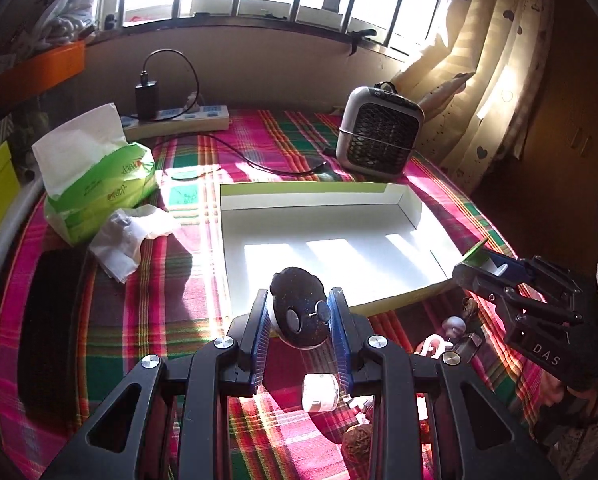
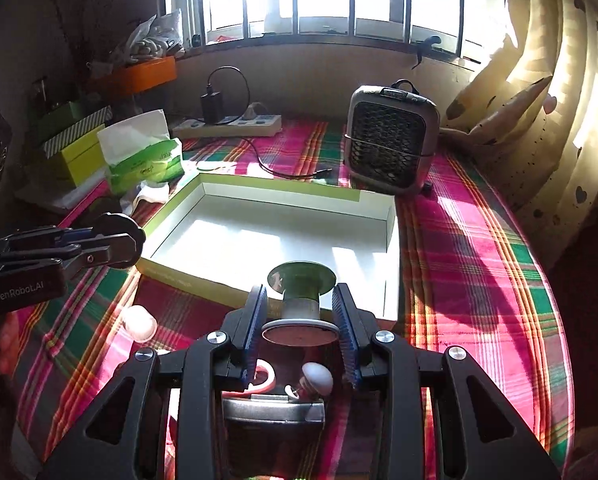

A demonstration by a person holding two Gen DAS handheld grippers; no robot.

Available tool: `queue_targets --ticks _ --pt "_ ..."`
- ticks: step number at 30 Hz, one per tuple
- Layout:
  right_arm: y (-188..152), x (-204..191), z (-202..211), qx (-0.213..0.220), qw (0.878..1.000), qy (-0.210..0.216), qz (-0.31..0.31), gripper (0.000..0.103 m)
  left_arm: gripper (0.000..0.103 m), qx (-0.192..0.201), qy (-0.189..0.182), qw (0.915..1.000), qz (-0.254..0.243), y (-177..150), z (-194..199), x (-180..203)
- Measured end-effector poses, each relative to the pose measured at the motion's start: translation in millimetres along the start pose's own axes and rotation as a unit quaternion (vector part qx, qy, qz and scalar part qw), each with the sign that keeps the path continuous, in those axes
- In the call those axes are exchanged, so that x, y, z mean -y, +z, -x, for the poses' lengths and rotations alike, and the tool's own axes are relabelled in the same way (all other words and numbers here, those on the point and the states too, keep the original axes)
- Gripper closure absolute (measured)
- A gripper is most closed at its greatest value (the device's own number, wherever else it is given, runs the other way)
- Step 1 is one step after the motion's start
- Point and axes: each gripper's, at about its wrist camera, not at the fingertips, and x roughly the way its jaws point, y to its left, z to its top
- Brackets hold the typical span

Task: Organize objects
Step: 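Carry black disc with left tool while right tool carries spool over box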

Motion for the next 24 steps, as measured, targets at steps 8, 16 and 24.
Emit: queue_targets --ticks 8,16,24 --pt "33 6 -29 -0.007 1.000 0.020 -0.008 0.068 0.077 -0.006 0.010 0.9999 0.001 26 -24 -6" --pt "55 16 -76 -0.041 0.999 0.016 -0.021 0.068 0.077 -0.032 0.011 0.9994 0.005 45 -63 -12" --pt "60 18 -114 -0.074 0.997 0.016 -0.019 0.068 0.077 -0.053 0.017 0.9985 0.004 55 -96 -15"
